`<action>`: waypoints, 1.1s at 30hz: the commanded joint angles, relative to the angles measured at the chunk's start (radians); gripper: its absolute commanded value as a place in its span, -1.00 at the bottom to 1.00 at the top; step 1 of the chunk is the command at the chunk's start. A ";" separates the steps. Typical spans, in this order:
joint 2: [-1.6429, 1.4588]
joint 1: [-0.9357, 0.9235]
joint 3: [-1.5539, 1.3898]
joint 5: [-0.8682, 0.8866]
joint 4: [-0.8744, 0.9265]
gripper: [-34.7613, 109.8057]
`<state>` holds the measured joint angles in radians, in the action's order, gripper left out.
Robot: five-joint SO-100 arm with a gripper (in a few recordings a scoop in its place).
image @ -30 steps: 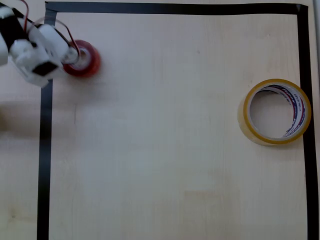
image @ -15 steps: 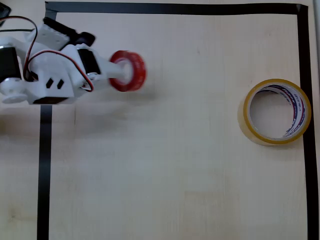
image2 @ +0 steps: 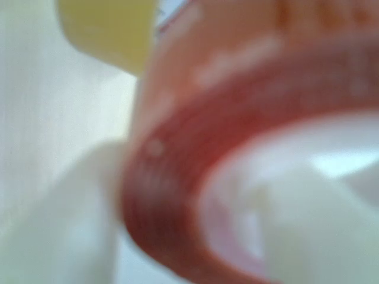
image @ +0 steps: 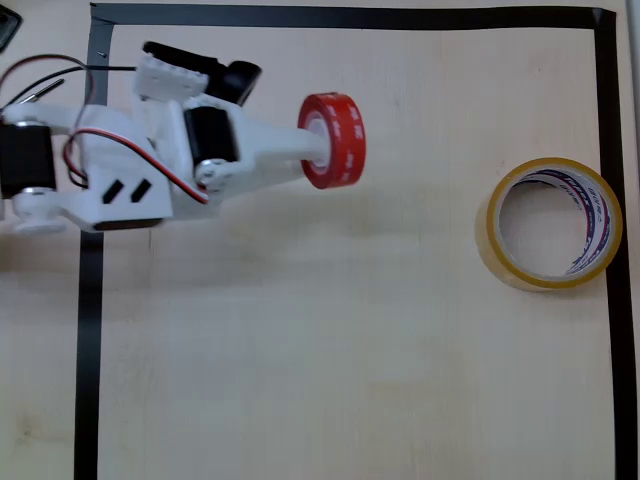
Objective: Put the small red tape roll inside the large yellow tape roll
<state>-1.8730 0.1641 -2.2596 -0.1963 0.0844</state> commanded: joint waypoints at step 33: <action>0.755 -0.081 0.925 -0.006 -0.316 -0.52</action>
<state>-1.1029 0.1043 -1.5447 -0.1963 -0.1718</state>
